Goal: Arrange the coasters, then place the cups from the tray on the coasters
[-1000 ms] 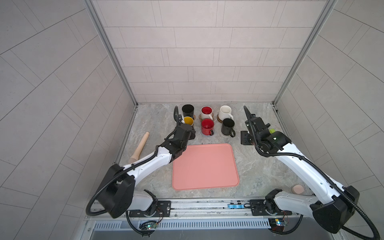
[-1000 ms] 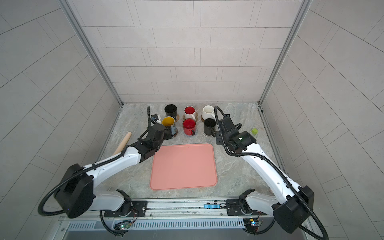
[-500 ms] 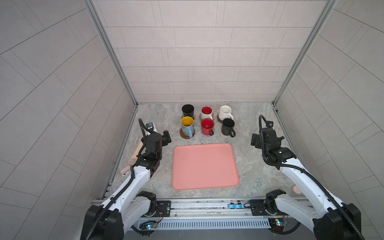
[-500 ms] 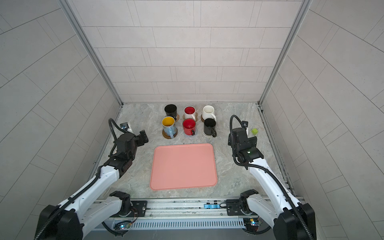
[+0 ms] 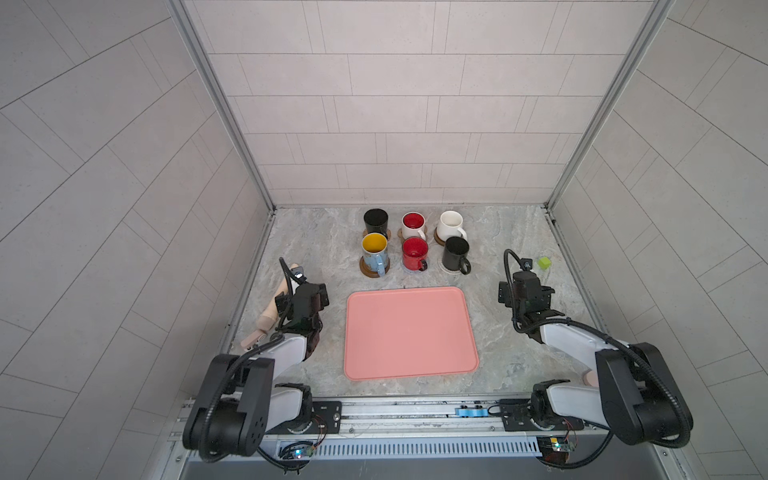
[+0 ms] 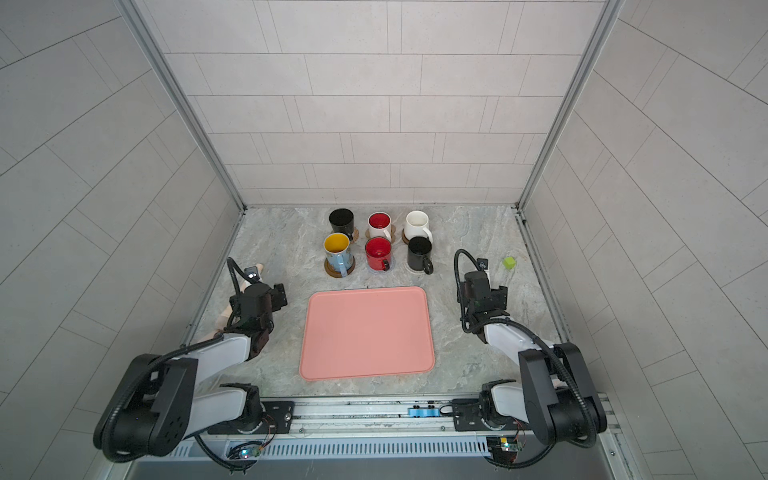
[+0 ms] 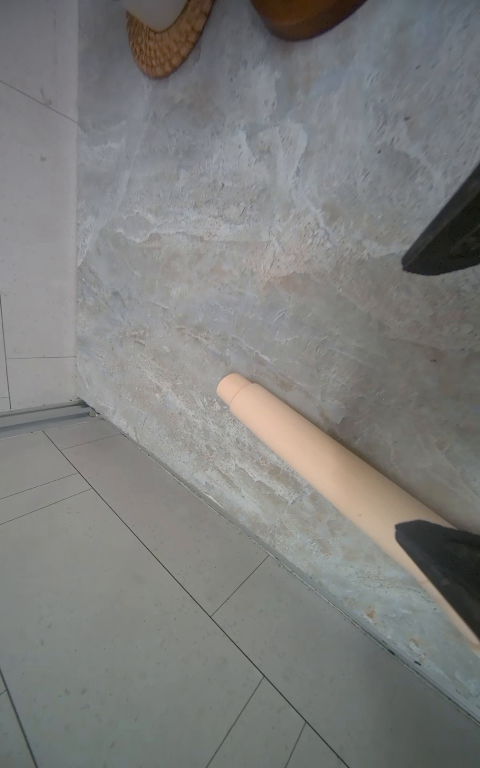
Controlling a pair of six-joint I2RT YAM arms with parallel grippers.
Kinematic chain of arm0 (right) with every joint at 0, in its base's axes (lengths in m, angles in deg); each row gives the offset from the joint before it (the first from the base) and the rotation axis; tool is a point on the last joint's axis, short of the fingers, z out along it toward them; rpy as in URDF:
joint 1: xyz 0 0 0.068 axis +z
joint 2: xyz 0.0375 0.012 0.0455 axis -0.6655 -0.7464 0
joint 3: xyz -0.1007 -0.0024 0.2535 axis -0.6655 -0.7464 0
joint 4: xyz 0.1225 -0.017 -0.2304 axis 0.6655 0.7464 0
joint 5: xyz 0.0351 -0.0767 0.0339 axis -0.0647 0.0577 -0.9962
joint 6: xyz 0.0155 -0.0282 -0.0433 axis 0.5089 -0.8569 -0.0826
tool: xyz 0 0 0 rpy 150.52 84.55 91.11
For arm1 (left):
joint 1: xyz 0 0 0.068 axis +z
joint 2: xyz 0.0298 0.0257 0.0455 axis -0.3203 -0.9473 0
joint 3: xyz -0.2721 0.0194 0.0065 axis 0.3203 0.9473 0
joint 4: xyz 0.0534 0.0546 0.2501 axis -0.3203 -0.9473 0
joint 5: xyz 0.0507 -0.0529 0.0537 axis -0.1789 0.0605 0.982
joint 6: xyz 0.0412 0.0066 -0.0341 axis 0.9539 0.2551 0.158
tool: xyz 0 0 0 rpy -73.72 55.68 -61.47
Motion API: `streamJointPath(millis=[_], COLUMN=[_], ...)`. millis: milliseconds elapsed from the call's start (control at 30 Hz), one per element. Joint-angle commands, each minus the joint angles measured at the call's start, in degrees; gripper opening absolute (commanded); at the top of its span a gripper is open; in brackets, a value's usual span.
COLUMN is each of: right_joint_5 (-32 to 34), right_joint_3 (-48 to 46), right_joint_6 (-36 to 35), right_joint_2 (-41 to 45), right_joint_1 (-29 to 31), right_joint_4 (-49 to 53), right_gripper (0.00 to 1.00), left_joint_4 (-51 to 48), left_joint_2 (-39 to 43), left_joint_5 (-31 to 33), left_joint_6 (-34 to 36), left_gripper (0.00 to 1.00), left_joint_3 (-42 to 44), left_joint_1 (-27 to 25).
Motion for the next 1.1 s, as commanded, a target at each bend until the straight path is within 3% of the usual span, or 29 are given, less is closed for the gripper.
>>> streamJointPath(millis=[0, 67, 133, 167, 233, 267, 333, 433, 533, 1067], right_joint_5=[-1.87, -1.95, -3.08, -3.32, -3.72, -4.19, -3.33, -3.38, -3.36, -3.30], right_joint_3=[1.39, 3.63, 3.69, 2.45, 0.05, -0.32, -0.10, 0.26, 0.21, -0.15], right_joint_6=[0.28, -0.94, -3.43, -4.23, -4.37, -5.46, -5.23, -5.14, -5.30, -5.45], right_joint_2=[-2.50, -4.65, -5.82, -6.59, -10.80, -12.98, -12.18, -12.41, -12.62, -12.49], right_joint_1=[-1.93, -2.06, -2.10, -2.08, -2.29, -2.17, -1.39, -1.45, -1.46, -1.37], right_joint_4=[-9.98, -8.73, -11.29, -14.97, -22.70, -26.04, -23.42, -23.21, -23.73, -24.15], right_gripper=[0.99, 0.99, 1.00, 1.00, 0.99, 1.00, 0.99, 1.00, 0.99, 0.99], left_joint_4=[13.34, 17.96, 30.84, 27.50, 10.75, 10.07, 17.23, 10.38, 16.45, 16.07], left_joint_2=[-5.33, -10.90, -18.96, -17.60, -12.79, -13.57, -17.85, -16.04, -17.86, -16.84], left_joint_5=[-4.11, -6.53, -9.61, -12.07, -15.54, -16.59, -18.83, -18.84, -18.74, -19.43], left_joint_6=[0.77, -1.40, 1.52, 2.04, 2.72, 3.20, 4.79, 4.20, 4.63, 4.79], left_gripper=[1.00, 1.00, 1.00, 1.00, 1.00, 1.00, 1.00, 1.00, 1.00, 1.00], left_joint_3=[-2.47, -2.18, -1.11, -1.78, -6.17, -7.21, -7.36, -9.05, -7.53, -7.13], left_joint_1=[1.97, 3.35, 3.40, 3.25, 3.34, 3.40, 3.28, 3.36, 3.36, 3.35])
